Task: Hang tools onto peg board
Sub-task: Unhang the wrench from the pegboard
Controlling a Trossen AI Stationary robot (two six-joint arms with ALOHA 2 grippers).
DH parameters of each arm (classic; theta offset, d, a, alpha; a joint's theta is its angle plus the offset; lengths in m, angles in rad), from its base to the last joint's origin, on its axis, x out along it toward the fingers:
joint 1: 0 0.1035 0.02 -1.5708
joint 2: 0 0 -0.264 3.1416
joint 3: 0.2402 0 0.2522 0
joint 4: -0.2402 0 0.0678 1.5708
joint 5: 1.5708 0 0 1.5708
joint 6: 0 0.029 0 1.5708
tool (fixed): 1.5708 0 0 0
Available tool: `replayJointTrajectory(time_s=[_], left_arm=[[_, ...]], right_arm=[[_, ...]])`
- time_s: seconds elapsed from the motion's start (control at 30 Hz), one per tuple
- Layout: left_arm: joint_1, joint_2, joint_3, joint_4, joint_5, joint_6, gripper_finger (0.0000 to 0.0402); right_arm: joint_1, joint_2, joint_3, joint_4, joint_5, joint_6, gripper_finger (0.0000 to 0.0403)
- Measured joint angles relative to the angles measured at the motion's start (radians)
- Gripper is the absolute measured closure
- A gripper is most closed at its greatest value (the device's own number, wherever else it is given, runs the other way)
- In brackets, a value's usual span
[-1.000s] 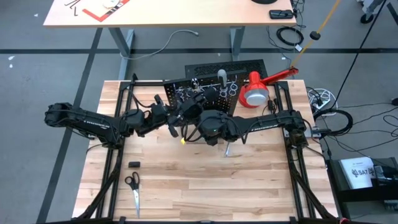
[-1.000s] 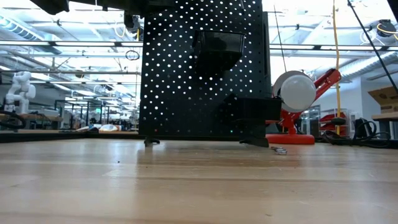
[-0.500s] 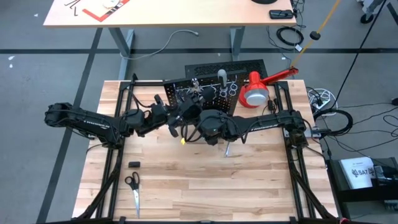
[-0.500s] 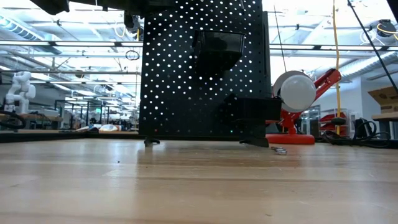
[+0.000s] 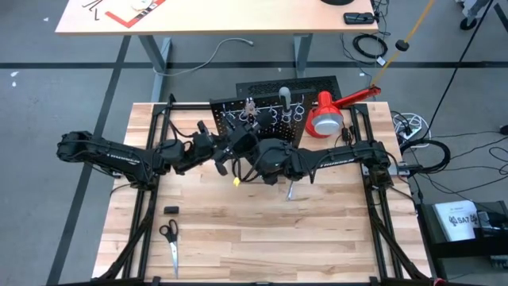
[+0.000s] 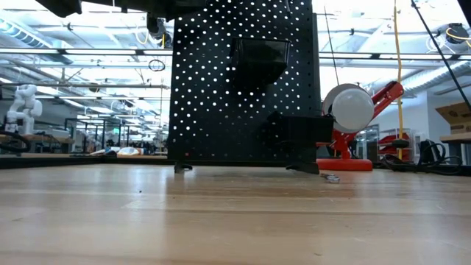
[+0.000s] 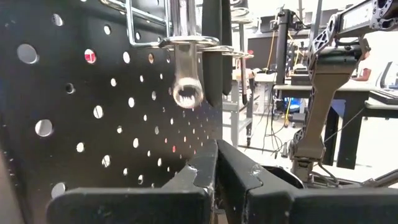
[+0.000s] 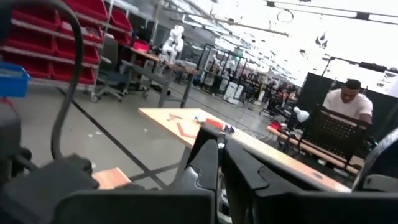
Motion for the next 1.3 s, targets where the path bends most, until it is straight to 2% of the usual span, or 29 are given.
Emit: replayJointTrajectory(time_s=[0.6, 0.7, 0.97, 1.1, 1.3], left_arm=[[0.000, 0.000, 0.000, -0.008, 0.003, 0.000, 0.0384], [0.000, 0.000, 0.000, -0.008, 0.003, 0.000, 0.0384], [-0.005, 0.000, 0.000, -0.008, 0.003, 0.000, 0.0384], [-0.005, 0.000, 0.000, -0.008, 0.004, 0.000, 0.0384], [-0.005, 0.000, 0.000, -0.007, 0.003, 0.001, 0.0384]], right_arm=[[0.002, 0.002, -0.001, 0.239, -0.001, -0.187, 0.0402], [0.002, 0.002, -0.001, 0.234, 0.007, -0.165, 0.0403], [-0.008, 0.010, 0.000, 0.087, 0.057, 0.008, 0.0402], [-0.017, 0.028, 0.001, 0.130, 0.057, 0.013, 0.0402], [-0.019, 0.029, 0.000, 0.268, -0.002, -0.021, 0.0402]])
